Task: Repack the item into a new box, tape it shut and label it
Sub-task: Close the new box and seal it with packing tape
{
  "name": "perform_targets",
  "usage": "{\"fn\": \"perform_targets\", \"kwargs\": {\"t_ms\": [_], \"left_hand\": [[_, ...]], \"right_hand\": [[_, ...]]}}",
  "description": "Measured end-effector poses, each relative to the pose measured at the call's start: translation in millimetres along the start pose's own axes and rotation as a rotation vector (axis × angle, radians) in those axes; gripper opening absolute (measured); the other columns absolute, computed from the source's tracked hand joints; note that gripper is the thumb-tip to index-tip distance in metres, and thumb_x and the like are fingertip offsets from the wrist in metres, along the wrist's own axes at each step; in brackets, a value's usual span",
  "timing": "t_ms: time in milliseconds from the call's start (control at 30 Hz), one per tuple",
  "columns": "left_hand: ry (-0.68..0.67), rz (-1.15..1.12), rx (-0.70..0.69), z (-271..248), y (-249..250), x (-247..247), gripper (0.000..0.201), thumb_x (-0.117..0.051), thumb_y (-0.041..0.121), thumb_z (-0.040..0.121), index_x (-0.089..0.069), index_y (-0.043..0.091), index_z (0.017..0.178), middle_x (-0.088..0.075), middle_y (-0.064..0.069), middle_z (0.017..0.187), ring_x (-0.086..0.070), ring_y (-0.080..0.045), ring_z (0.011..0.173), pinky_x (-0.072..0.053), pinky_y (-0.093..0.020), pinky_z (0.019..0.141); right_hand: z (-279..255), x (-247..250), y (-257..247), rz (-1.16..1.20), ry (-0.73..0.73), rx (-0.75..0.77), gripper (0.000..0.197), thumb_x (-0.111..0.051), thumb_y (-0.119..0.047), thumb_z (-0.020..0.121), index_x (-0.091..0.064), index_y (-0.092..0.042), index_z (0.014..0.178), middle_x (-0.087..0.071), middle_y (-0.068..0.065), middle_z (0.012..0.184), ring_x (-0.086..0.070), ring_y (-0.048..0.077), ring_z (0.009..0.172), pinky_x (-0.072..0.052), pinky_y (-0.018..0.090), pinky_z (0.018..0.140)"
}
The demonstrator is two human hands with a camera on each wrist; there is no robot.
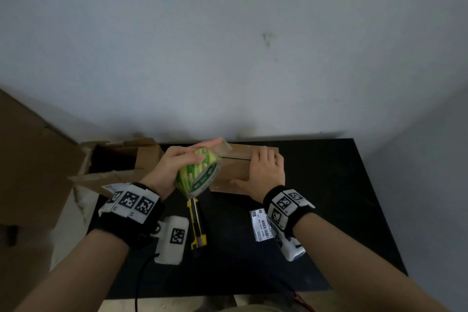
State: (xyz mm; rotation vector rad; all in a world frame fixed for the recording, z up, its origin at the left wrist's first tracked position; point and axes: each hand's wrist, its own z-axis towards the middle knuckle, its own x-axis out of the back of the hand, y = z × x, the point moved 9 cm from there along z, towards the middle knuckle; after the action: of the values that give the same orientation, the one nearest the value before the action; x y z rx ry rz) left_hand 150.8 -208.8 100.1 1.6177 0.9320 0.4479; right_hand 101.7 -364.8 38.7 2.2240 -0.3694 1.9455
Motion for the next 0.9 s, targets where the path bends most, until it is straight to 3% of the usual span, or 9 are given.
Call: {"fn": "perform_targets", "kwargs": {"t_ms": [133,233,300,400,467,567,700,800,900], "left_hand": [[-0.072,-0.029,-0.012,-2.9,3.5,-7.1,0.036,-0.066,0.026,0.063,-0.075,0.0,0.086,-0.061,-0.001,0.128,-0.06,-0.027,0.111,-0.05,-0.033,0.087],[-0.163,-0.039,-0.004,-5.6,7.8,-18.5,0.042,-0.073,0.027,0.059,-0.074,0.003,0.094,-0.06,-0.002,0.129,-0.058,-0.028,0.115,-0.049,-0.035,0.091],[-0.221,-0.023,-0.008,-8.6,14.9,-27.3,0.051,-0.076,0.029,0.057,-0.071,-0.002,0.098,-0.06,-0.002,0.129,-0.059,-0.026,0.114,-0.051,-0.03,0.085],[-0.277,-0.018,-0.034,-12.3,25.3,-37.7,0.066,-0.082,0.039,0.053,-0.067,-0.011,0.095,-0.061,-0.006,0.127,-0.061,-0.025,0.111,-0.051,-0.027,0.083],[-0.315,-0.023,-0.038,-14.2,28.7,-43.9,0.063,-0.082,0.039,0.054,-0.069,-0.01,0.092,-0.061,-0.008,0.127,-0.06,-0.026,0.113,-0.051,-0.028,0.086],[-0.351,-0.027,-0.031,-15.7,30.1,-47.8,0.036,-0.076,0.024,0.061,-0.075,0.0,0.087,-0.066,-0.006,0.118,-0.065,-0.022,0.104,-0.052,-0.025,0.081],[-0.398,0.036,-0.026,-15.5,27.3,-47.2,0.039,-0.061,0.022,0.065,-0.072,-0.001,0.095,-0.06,-0.007,0.128,-0.06,-0.028,0.112,-0.051,-0.029,0.086],[-0.406,0.104,-0.024,-14.5,25.3,-43.8,0.048,-0.061,0.025,0.065,-0.068,-0.005,0.101,-0.058,-0.007,0.13,-0.06,-0.027,0.112,-0.051,-0.028,0.084],[-0.407,0.144,-0.013,-14.4,21.1,-37.2,0.051,-0.062,0.026,0.065,-0.066,-0.008,0.103,-0.06,-0.007,0.129,-0.061,-0.025,0.111,-0.051,-0.026,0.083]], "right_hand": [[3.3,16.1,11.1,0.245,0.022,-0.001,0.071,-0.051,-0.065,0.081,-0.044,-0.015,0.132,-0.043,0.006,0.131,-0.038,0.024,0.124,-0.023,0.039,0.107],[6.6,38.8,24.4,0.696,0.129,0.003,0.032,-0.055,-0.017,0.089,-0.054,-0.011,0.121,-0.056,0.006,0.119,-0.05,0.023,0.114,-0.038,0.031,0.097],[8.6,39.0,27.8,1.129,0.025,-0.09,0.028,-0.047,-0.001,0.091,-0.055,-0.004,0.117,-0.064,0.008,0.102,-0.06,0.02,0.095,-0.049,0.021,0.081],[-1.0,36.4,5.1,1.617,-0.3,-0.192,0.023,-0.042,-0.013,0.097,-0.057,-0.003,0.111,-0.064,0.012,0.09,-0.064,0.019,0.077,-0.053,0.025,0.073],[-13.5,39.8,-11.6,1.743,-0.494,-0.141,0.026,-0.038,-0.022,0.099,-0.058,-0.007,0.106,-0.065,0.011,0.09,-0.064,0.02,0.079,-0.051,0.03,0.078],[-23.5,41.2,-15.3,1.879,-0.593,-0.082,0.022,-0.044,-0.022,0.095,-0.058,-0.009,0.106,-0.063,0.01,0.094,-0.062,0.018,0.08,-0.054,0.027,0.075],[-27.1,42.5,-2.0,2.06,-0.543,-0.142,0.033,-0.046,0.001,0.092,-0.048,-0.004,0.124,-0.06,0.008,0.093,-0.064,0.013,0.069,-0.056,0.025,0.069],[-30.9,44.7,10.9,2.105,-0.455,-0.177,0.033,-0.051,0.009,0.086,-0.056,-0.007,0.114,-0.065,0.004,0.084,-0.066,0.013,0.071,-0.057,0.026,0.076],[-29.4,41.3,27.6,2.144,-0.316,-0.268,0.036,-0.053,0.012,0.084,-0.056,-0.006,0.115,-0.065,0.007,0.09,-0.067,0.015,0.073,-0.056,0.027,0.077]]}}
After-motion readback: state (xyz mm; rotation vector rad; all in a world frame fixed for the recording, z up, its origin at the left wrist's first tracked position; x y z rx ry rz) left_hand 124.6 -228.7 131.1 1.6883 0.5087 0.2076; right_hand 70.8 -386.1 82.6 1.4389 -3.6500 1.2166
